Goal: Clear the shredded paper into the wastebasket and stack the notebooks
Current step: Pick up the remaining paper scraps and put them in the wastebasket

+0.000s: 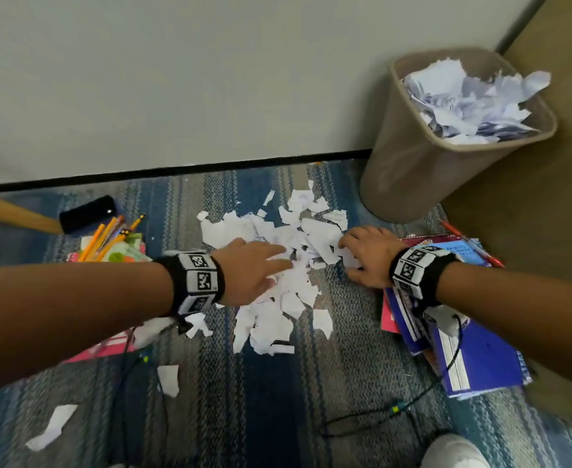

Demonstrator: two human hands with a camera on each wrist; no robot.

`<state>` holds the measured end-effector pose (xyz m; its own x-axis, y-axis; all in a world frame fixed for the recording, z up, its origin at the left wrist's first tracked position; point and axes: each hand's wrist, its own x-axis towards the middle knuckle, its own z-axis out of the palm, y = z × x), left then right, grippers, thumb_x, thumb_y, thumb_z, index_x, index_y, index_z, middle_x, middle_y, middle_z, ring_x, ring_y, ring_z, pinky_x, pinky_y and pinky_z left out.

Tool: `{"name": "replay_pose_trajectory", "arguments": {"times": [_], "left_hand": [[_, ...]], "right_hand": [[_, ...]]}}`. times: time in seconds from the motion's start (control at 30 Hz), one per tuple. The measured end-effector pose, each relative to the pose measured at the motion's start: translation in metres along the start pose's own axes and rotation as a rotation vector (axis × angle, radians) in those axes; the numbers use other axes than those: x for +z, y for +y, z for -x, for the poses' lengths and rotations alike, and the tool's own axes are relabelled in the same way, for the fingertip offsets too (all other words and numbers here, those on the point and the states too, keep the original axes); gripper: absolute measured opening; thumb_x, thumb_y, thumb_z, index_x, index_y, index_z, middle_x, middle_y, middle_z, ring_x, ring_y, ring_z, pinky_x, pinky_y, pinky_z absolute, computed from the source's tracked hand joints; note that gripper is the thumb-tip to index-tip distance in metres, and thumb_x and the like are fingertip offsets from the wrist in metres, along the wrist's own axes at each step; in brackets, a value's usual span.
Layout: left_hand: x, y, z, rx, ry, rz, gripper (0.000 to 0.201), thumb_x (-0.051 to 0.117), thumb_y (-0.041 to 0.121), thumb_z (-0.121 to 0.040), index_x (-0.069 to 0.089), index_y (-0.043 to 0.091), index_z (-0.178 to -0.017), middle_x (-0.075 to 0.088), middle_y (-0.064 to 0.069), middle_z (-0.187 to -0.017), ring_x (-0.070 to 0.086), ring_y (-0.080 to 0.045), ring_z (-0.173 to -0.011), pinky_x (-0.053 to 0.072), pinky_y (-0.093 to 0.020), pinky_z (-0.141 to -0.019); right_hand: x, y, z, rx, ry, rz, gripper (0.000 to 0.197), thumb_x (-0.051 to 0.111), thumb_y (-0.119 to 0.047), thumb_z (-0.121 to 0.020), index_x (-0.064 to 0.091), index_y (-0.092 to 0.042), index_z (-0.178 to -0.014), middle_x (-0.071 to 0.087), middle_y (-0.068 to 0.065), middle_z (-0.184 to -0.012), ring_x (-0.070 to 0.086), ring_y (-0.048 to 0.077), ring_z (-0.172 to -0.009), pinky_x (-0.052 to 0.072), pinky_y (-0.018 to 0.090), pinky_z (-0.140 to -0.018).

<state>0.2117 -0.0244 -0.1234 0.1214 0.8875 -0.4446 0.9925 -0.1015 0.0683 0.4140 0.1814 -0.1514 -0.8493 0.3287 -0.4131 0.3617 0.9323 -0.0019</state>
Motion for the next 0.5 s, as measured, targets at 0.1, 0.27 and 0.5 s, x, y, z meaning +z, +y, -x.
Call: {"name": "replay_pose_trajectory", "arguments": {"times": [0.1, 0.27, 0.5], "left_hand": [[0.029, -0.037, 0.011, -0.409, 0.058, 0.346, 0.053, 0.039, 0.039, -0.098, 0.028, 0.020, -0.146, 0.029, -0.009, -0.151, 0.039, -0.031, -0.132, 0.037, -0.042, -0.107], [0.080, -0.081, -0.002, -0.748, 0.122, 0.572, 0.069, 0.041, 0.050, -0.095, 0.016, 0.018, -0.151, 0.014, -0.017, -0.156, 0.025, -0.039, -0.140, 0.028, -0.046, -0.113], [0.071, -0.143, -0.051, -0.774, 0.192, 0.604, 0.076, 0.028, 0.066, -0.092, 0.003, 0.028, -0.153, -0.004, -0.008, -0.161, 0.001, -0.030, -0.147, 0.015, -0.055, -0.116]], "right_hand": [[-0.003, -0.001, -0.019, 0.066, -0.027, -0.131, 0.063, 0.056, -0.048, -0.085, 0.037, -0.021, -0.139, 0.040, 0.008, -0.139, 0.045, 0.029, -0.125, 0.040, 0.040, -0.103], [-0.011, 0.007, -0.058, 0.241, 0.048, -0.345, 0.064, 0.058, -0.039, -0.091, 0.033, -0.013, -0.144, 0.037, 0.015, -0.142, 0.047, 0.033, -0.125, 0.039, 0.036, -0.105], [-0.012, 0.014, -0.116, 0.289, 0.073, -0.538, 0.081, 0.055, -0.050, -0.092, 0.017, -0.012, -0.153, 0.013, 0.010, -0.161, 0.024, 0.028, -0.145, 0.023, 0.034, -0.116]]}}
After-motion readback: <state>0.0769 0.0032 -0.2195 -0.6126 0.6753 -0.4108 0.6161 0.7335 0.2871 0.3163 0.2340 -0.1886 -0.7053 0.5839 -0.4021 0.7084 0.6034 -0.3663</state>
